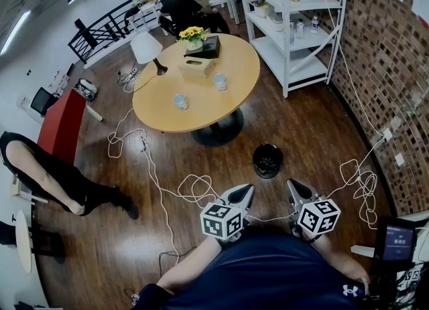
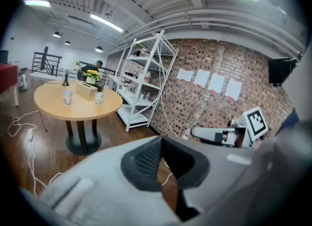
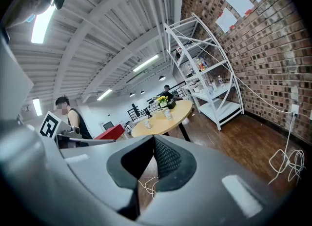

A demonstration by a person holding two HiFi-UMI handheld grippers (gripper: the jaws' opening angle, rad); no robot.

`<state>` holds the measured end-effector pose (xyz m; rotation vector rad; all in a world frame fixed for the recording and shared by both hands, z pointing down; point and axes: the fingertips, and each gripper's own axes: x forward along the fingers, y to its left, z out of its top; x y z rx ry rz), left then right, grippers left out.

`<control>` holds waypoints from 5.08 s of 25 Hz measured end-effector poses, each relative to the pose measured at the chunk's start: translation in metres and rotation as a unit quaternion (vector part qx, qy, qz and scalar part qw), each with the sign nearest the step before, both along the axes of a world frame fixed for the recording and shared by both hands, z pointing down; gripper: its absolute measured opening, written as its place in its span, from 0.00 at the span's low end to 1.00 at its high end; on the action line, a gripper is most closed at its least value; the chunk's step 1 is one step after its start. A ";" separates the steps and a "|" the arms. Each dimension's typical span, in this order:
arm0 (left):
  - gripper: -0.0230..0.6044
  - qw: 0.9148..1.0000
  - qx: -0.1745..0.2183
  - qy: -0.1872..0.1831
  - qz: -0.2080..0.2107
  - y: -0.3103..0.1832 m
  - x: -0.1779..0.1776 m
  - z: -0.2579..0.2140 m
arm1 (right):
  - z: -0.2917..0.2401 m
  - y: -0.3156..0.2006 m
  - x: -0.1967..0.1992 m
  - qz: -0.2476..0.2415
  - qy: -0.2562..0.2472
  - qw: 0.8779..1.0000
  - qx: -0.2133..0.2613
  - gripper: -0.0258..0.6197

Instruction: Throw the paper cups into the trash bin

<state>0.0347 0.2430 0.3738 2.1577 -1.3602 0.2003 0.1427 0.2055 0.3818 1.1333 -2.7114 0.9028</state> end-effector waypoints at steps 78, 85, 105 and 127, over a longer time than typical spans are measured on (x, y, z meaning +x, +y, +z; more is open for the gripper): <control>0.52 0.920 0.180 -0.028 0.348 -0.450 -0.114 0.001 | -0.033 -0.369 -0.105 -0.006 0.093 0.994 0.050 0.07; 0.52 0.853 0.202 0.108 0.469 -0.388 -0.076 -0.104 | -0.090 -0.342 -0.148 -0.214 0.091 0.954 0.188 0.40; 0.52 0.813 0.167 0.021 0.558 -0.323 -0.017 -0.091 | -0.129 -0.290 -0.147 -0.382 0.041 0.907 0.173 0.58; 0.49 0.911 0.049 0.025 0.408 -0.347 -0.023 0.026 | 0.006 -0.308 -0.089 -0.295 0.035 0.954 0.051 0.54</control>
